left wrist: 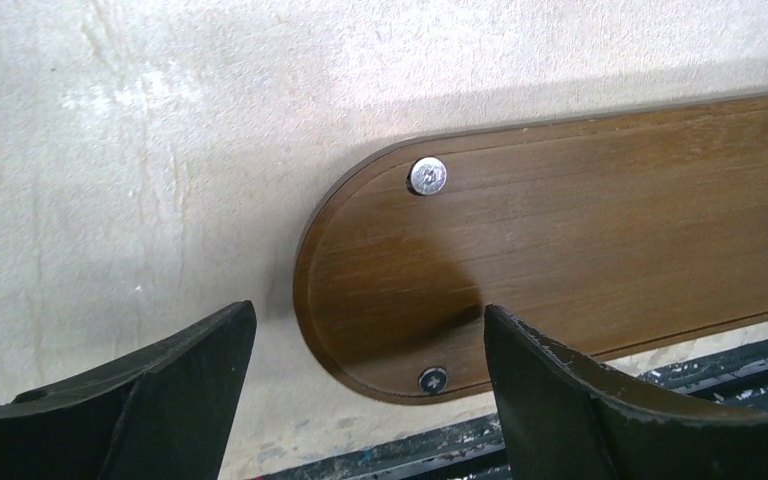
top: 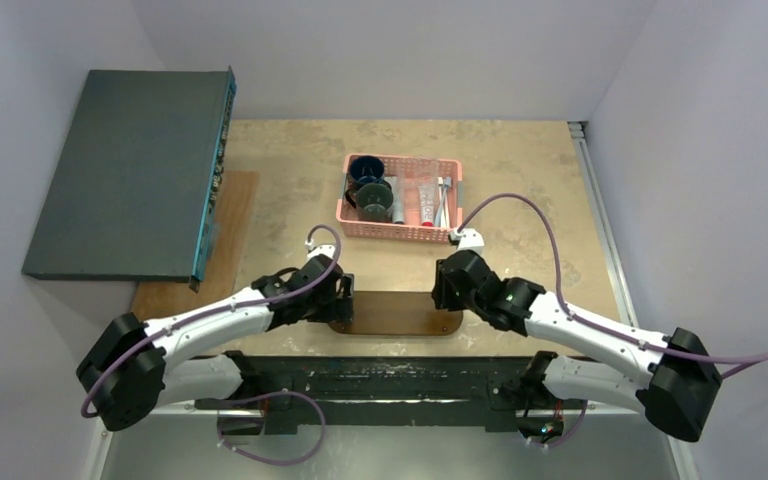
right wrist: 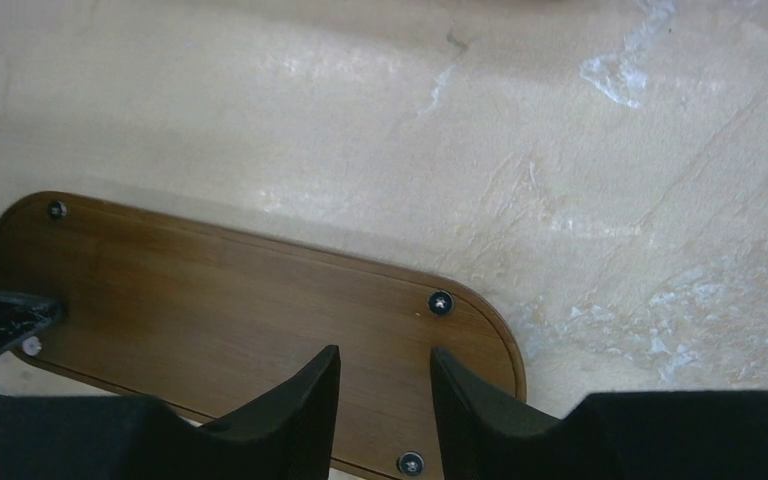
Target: Prepare toiletry sets of a toothbrush and toothpaste on the tray
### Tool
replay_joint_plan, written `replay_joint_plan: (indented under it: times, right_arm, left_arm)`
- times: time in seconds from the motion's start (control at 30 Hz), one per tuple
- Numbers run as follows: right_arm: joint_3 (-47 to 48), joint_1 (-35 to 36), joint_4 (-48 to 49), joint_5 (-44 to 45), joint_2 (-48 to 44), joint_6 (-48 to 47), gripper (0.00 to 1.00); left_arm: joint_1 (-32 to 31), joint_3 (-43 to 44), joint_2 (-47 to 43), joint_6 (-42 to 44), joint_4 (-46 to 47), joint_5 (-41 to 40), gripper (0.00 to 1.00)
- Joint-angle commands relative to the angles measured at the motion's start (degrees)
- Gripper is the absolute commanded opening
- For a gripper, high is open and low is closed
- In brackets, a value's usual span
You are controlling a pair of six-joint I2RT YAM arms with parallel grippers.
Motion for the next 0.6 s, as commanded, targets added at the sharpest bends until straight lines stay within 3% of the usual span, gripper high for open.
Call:
replay_joint_plan:
  times: [0.0,0.23,0.57]
  right_arm:
    - [6.1,0.0,-1.4,1.1,0.0,-2.0,0.42]
    - [14.4,0.0,-3.8,6.2,2.6,-6.6,0.47]
    - [26.5,-2.0,-5.2,11.4,8.9,-13.5,0.49]
  left_arm:
    - [0.2,2.9,-4.4,1.1,-3.7,-2.1,0.85]
    - [0.2,8.6,-10.2,3.7,-10.6,-2.0,0.87]
    - [0.2,23.2,-18.7,10.7,-24.6,-2.5,0.89]
